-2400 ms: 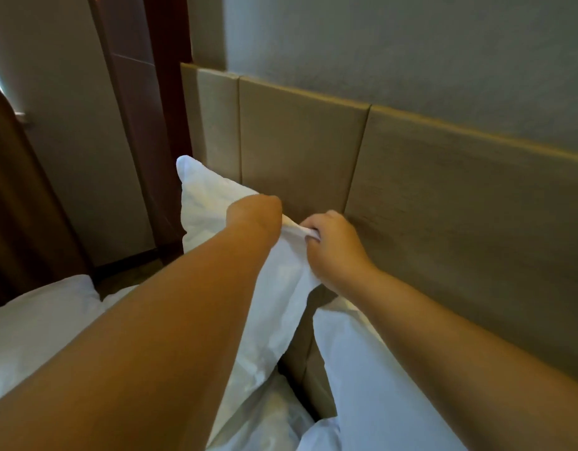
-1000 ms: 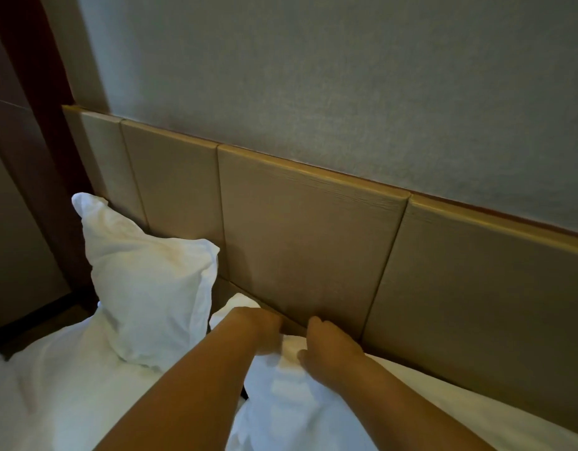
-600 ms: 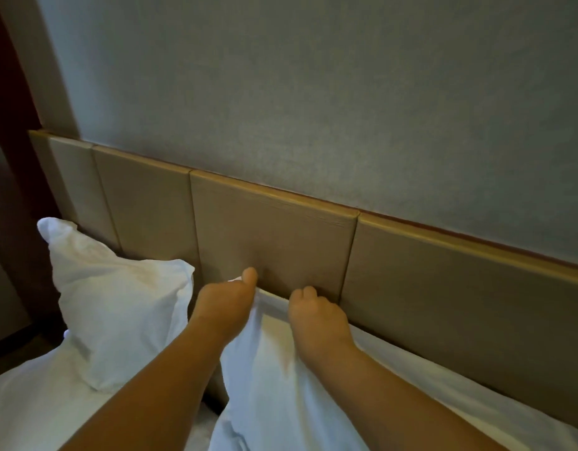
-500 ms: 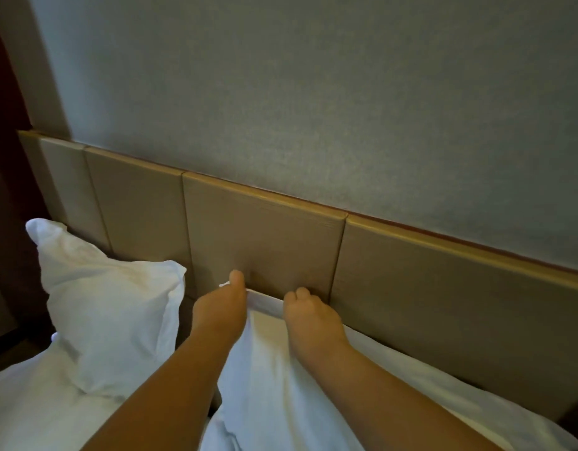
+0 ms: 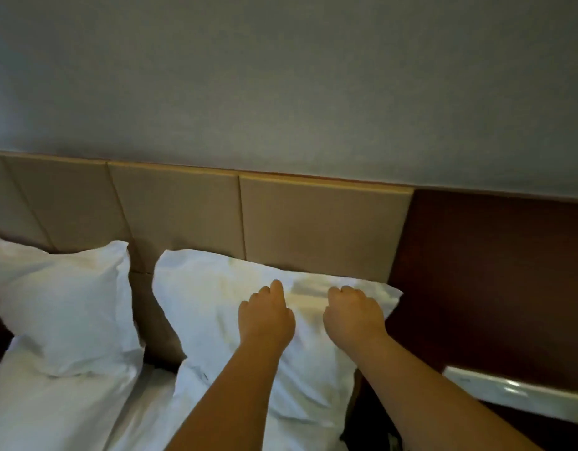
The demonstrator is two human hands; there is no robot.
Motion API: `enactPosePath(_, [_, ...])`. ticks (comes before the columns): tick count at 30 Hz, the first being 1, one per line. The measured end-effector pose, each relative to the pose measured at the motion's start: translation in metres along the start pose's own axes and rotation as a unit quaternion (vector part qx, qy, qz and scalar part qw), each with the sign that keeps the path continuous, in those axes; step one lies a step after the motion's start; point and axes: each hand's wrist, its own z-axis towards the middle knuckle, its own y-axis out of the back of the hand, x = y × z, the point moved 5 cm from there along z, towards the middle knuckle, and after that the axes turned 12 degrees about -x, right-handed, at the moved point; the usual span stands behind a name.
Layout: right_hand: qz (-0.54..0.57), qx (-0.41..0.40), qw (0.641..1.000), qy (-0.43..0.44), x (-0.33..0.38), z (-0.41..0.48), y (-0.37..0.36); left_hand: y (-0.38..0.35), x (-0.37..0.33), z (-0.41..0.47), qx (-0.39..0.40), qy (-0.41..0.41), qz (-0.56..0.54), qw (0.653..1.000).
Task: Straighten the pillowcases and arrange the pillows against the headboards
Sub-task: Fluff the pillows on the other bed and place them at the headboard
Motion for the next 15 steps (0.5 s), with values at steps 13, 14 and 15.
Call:
enactPosePath(13, [-0.085, 0.052, 0.921, -0.377, -0.335, -0.443, 0.129, -0.032, -0.371, -0.398, 0.251, -0.371, -0.064, 0.892])
enactPosePath(14, [-0.092, 0.054, 0.905, -0.411, -0.353, -0.487, 0.142, -0.028, -0.398, -0.440, 0.268, -0.398, -0.075, 0.874])
enactPosePath(15, [-0.100, 0.056, 0.889, -0.443, -0.370, -0.530, 0.155, -0.024, -0.422, -0.481, 0.282, -0.424, -0.084, 0.857])
